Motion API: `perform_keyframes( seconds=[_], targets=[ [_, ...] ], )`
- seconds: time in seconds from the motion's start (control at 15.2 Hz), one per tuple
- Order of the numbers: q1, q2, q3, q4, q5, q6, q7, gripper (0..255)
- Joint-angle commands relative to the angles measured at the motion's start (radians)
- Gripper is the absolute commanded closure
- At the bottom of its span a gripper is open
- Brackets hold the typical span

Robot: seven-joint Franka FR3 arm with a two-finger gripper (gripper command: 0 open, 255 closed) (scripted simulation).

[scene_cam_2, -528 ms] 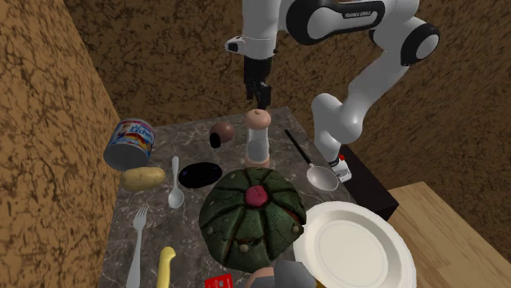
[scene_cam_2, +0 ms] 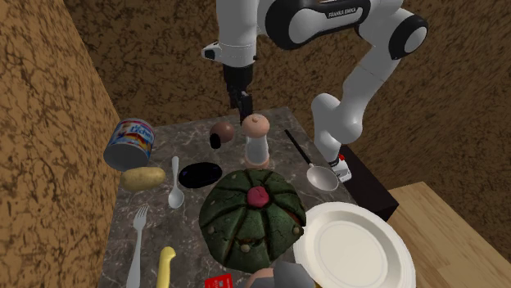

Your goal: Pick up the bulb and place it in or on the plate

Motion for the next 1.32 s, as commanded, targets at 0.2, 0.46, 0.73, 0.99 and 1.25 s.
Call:
perform_keyframes(
  seconds=[0.2, 0.46, 0.73, 0.99, 1.25],
  targets=[
    [0.007, 0.203, 0.059, 0.187, 0.003, 0.000, 0.078, 0],
    [0.013, 0.300, 0.085, 0.272, -0.005, 0.003, 0.116, 0],
    [0.014, 0.291, 0.085, 0.209, -0.003, 0.057, 0.114, 0],
    [0.015, 0.288, 0.086, 0.170, -0.002, 0.092, 0.113, 0],
    [0.015, 0.288, 0.086, 0.170, -0.002, 0.092, 0.113, 0]
  ],
)
